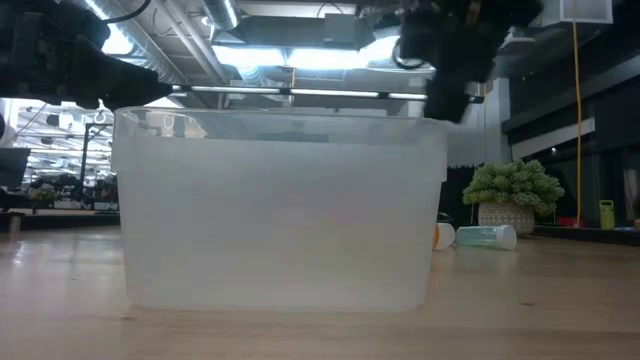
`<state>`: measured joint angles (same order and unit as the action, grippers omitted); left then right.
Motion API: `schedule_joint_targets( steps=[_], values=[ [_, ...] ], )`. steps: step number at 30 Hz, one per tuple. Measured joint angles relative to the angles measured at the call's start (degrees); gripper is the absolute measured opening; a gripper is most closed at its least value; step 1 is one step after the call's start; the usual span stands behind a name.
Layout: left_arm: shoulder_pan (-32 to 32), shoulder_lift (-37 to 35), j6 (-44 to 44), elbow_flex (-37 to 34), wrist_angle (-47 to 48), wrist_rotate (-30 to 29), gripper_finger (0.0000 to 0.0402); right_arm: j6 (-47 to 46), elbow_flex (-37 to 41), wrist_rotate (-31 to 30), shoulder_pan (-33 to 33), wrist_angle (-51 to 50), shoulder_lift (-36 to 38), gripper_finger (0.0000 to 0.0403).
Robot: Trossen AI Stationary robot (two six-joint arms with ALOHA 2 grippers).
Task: Pick and place medicine bottles into bin by pill shape (circle, oval)
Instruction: Put the small blue pill bottle into the transparent bin
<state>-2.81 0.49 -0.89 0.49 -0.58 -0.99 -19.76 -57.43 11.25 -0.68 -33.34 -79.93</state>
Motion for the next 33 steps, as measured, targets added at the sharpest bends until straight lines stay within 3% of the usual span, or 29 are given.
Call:
schedule_joint_targets(
  steps=[5,8,20,29,33],
  values=[
    [0.0,0.0,0.0,0.0,0.0,0.0,0.0173,-14.6,0.0,-15.8,2.1,-14.4,3.3,0.0131],
    [0.0,0.0,0.0,0.0,0.0,0.0,0.0173,-22.8,0.0,-21.6,2.5,-18.1,4.0,0.0131],
    [0.0,0.0,0.1,0.0,0.0,0.0,0.0173,-30.9,0.0,-22.2,2.3,-17.8,3.8,0.0138],
    [0.0,0.0,0.0,0.0,0.0,0.0,0.0173,-30.5,1.4,-27.2,2.3,-16.4,0.5,0.0221],
    [0.0,0.0,0.1,0.0,0.0,0.0,0.0173,-31.4,1.5,-27.4,2.3,-15.3,-1.0,0.0237]
  ],
)
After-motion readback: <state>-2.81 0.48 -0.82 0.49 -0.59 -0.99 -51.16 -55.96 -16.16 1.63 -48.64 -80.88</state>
